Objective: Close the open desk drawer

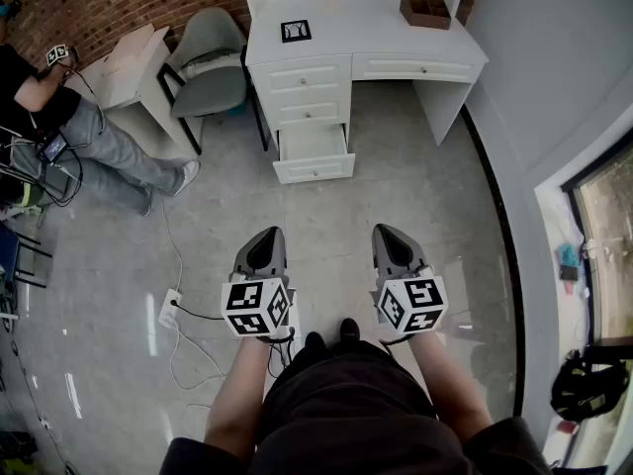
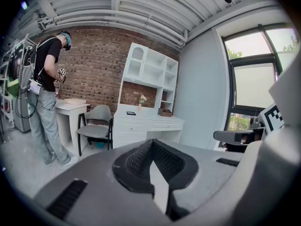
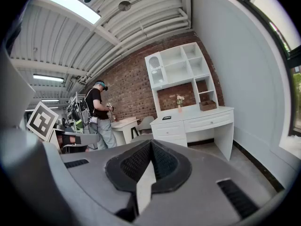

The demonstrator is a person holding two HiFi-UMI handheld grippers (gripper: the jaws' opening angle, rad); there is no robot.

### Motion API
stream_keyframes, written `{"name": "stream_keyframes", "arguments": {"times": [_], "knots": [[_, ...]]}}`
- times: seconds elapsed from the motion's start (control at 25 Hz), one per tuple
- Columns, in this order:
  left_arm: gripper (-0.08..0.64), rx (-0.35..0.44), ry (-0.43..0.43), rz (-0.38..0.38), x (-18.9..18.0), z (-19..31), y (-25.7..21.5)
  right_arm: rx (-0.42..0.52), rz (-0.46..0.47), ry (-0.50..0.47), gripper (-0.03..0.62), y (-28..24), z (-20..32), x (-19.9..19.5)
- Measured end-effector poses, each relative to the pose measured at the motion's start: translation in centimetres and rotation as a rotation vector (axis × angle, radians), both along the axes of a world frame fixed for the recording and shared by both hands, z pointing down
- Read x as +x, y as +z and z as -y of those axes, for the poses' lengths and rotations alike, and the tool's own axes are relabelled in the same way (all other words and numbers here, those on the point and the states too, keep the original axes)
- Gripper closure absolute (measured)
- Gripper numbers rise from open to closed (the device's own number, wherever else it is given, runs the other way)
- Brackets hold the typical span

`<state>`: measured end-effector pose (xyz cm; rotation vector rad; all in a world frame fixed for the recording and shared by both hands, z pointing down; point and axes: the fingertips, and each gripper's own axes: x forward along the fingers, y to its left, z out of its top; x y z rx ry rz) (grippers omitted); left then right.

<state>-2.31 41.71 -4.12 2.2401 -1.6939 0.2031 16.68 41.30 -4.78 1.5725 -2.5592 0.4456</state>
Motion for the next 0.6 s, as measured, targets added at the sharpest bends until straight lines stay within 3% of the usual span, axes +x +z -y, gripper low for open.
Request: {"name": "stream_keyframes", "arguments": {"times": [0.6], "knots": [[0.551,-0.005,-0.031,0.047,1.7,1.8,0.5,-0.059,0.019,0.028,0.588,1.5,2.6,4.2]]}}
